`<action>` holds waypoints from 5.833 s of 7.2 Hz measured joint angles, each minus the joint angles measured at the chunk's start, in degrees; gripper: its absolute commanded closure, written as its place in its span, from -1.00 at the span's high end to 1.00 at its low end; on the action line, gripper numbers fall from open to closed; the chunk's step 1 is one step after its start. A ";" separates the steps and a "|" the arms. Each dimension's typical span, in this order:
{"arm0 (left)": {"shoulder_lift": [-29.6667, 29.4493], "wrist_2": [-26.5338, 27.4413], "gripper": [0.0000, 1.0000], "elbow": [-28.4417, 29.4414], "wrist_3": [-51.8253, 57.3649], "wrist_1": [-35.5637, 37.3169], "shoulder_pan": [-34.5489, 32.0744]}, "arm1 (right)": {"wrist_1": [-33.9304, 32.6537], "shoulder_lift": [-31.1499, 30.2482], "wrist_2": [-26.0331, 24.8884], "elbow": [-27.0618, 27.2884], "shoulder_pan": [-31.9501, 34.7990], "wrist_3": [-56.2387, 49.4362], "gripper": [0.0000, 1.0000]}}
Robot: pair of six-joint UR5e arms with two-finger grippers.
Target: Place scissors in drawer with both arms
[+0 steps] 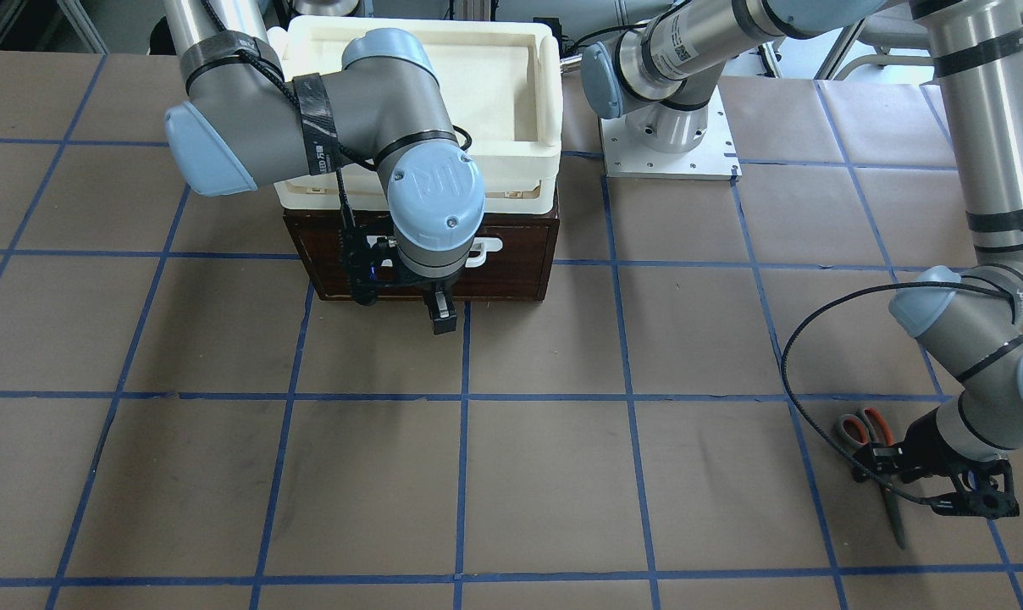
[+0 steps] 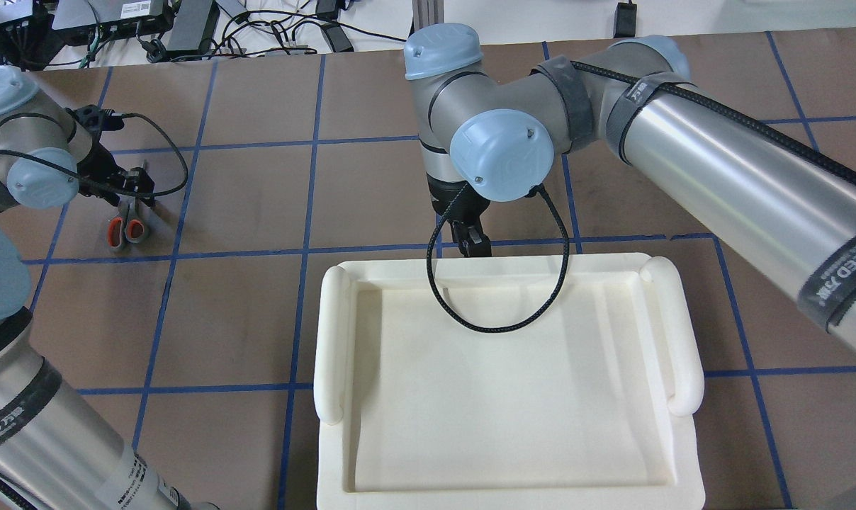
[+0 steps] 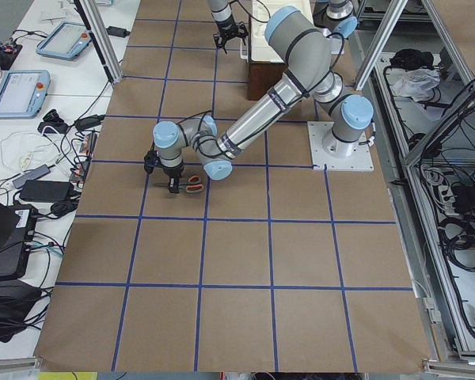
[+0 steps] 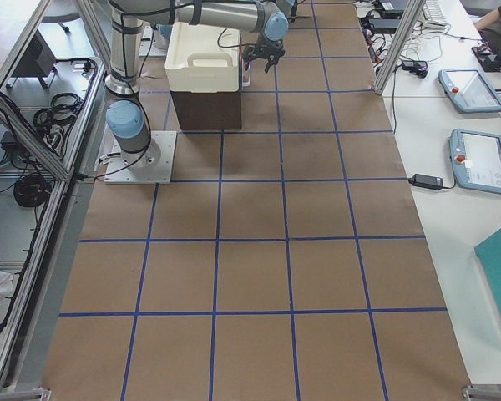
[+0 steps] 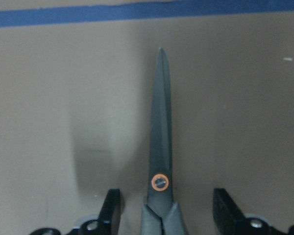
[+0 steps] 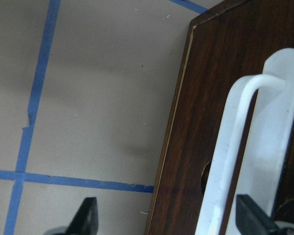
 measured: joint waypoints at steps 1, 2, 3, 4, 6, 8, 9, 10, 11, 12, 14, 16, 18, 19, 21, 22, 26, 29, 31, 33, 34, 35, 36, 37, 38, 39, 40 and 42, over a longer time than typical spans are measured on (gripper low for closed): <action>0.15 0.07 0.05 0.00 0.26 -0.02 0.06 | -0.03 0.14 0.13 0.00 0.00 -0.02 1.00; 0.24 0.04 0.05 0.00 0.38 -0.08 0.08 | -0.06 0.34 0.19 0.00 0.00 -0.06 1.00; 0.25 -0.03 0.05 -0.02 0.41 -0.17 0.10 | -0.11 0.55 0.21 0.00 0.00 -0.15 1.00; 0.21 -0.13 0.05 -0.05 0.41 -0.28 0.11 | -0.18 0.68 0.22 0.00 0.00 -0.35 1.00; 0.15 -0.37 -0.29 -0.14 0.42 -0.34 0.11 | -0.26 1.20 0.21 0.00 -0.12 -0.71 1.00; 0.26 -0.13 -0.65 -0.17 0.48 -0.34 0.10 | -0.52 1.48 0.19 0.00 -0.17 -1.25 1.00; 0.40 0.06 -0.68 -0.18 0.49 -0.36 0.11 | -0.64 1.50 0.16 0.03 -0.17 -1.50 1.00; 0.60 0.15 -0.69 -0.18 0.50 -0.35 0.11 | -0.76 1.52 0.13 0.04 -0.17 -1.85 1.00; 0.84 0.19 -0.69 -0.18 0.48 -0.37 0.11 | -0.90 1.53 0.08 0.04 -0.17 -2.34 1.00; 1.37 0.15 -0.69 -0.18 0.45 -0.53 0.00 | -0.96 1.59 0.08 0.06 -0.17 -2.78 1.00; 4.42 -0.19 -0.69 -0.23 0.72 -4.16 -0.87 | -0.89 2.13 0.21 0.11 -0.18 -2.86 1.00; 9.54 -0.25 -0.69 -0.19 5.18 -10.55 -3.15 | -0.91 2.35 0.23 0.17 -0.18 -3.01 1.00; 14.79 0.82 -0.69 0.03 15.15 -15.91 -6.35 | -3.52 2.36 -0.46 -0.03 -0.34 -5.03 1.00; 16.83 2.21 -0.69 0.05 24.02 -16.81 -7.55 | -4.71 2.35 -0.75 -0.33 -0.61 -7.06 1.00; 19.85 3.80 -0.69 0.08 34.91 -17.51 -9.08 | -6.58 2.35 -0.99 -0.61 -0.94 -9.68 1.00; 20.80 3.91 -0.69 0.09 35.11 -17.95 -9.57 | -7.52 2.41 -1.00 -0.66 -1.13 -10.64 1.00; 24.85 2.27 -0.69 2.96 1.30 -22.42 -16.70 | -9.33 3.97 -1.00 -3.14 -1.97 -13.08 1.00; 27.34 -2.50 -0.69 7.84 -25.97 -30.70 -23.84 | -9.39 5.30 -1.01 -5.23 -2.12 -13.24 1.00; 30.13 -2.79 -0.74 12.82 -34.79 -40.10 -26.43 | -9.39 6.34 -1.01 -6.84 -2.20 -13.27 1.00; 32.69 -1.27 -0.74 14.18 -37.32 -46.34 -27.49 | -9.39 7.05 -1.00 -7.99 -2.54 -13.53 1.00; 33.45 -0.85 -0.74 13.80 -37.68 -47.16 -27.68 | -9.39 7.22 -1.01 -8.27 -2.95 -14.08 1.00; 33.78 -0.51 -0.74 13.03 -37.48 -47.79 -27.78 | -9.39 7.36 -1.01 -8.50 -3.34 -14.68 1.00; 33.76 -0.52 -0.74 12.25 -36.57 -48.35 -27.88 | -9.39 7.48 -1.01 -8.63 -3.60 -15.23 1.00; 33.98 -0.41 -0.74 11.78 -34.76 -48.93 -28.01 | -9.38 7.63 -1.00 -8.79 -3.81 -15.61 1.00; 34.27 -0.30 -0.74 11.56 -32.72 -49.34 -27.97 | -9.39 7.92 -1.00 -9.21 -4.02 -15.86 1.00; 34.32 -0.41 -0.74 11.47 -31.61 -49.45 -27.83 | -9.39 8.33 -1.01 -9.81 -4.15 -16.05 1.00; 34.32 -0.53 -0.73 11.45 -31.13 -49.43 -27.71 | -9.39 8.78 -1.01 -10.49 -4.19 -16.13 1.00; 34.41 -0.34 -0.73 11.43 -30.72 -49.40 -27.66 | -9.38 9.59 -1.00 -11.75 -4.29 -16.31 1.00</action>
